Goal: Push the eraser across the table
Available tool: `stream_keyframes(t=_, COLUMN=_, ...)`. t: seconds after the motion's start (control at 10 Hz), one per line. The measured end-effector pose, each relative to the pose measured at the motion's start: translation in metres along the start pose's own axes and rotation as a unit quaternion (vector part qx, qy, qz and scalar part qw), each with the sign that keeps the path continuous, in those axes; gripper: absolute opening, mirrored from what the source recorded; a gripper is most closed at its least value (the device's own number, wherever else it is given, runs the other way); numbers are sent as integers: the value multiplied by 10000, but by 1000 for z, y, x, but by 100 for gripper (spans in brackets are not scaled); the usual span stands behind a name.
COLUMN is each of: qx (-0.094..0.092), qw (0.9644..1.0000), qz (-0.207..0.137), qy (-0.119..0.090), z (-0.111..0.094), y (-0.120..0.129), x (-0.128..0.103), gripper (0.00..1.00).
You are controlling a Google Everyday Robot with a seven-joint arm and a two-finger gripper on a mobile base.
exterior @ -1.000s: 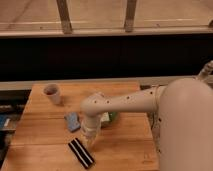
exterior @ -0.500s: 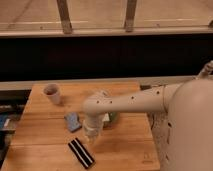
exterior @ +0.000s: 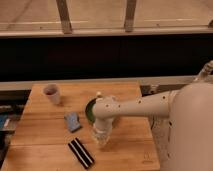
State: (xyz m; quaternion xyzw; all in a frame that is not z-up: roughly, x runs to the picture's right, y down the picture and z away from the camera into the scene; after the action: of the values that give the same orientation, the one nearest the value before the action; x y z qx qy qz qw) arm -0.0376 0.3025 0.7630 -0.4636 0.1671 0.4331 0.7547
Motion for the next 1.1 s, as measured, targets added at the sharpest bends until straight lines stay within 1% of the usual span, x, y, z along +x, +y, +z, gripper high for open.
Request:
stream_keyframes(t=0.3, qx=75, qw=9995, qz=-73, qy=304, z=18, y=27, x=8, gripper=0)
stream_keyframes(t=0.4, qx=108, qw=9988, qz=-138, qy=448, z=25, y=35, x=8, gripper=0)
stream_keyframes(t=0.5, qx=71, qw=9985, qz=-166, qy=518, z=30, y=42, x=4, gripper=0)
stream_keyframes(t=1.0, qx=81, qw=9984, qz=-194, qy=528, z=26, y=42, x=7, gripper=0)
stream_keyframes(t=1.1, qx=83, qw=9979, qz=-299, qy=568, z=28, y=49, x=6, gripper=0)
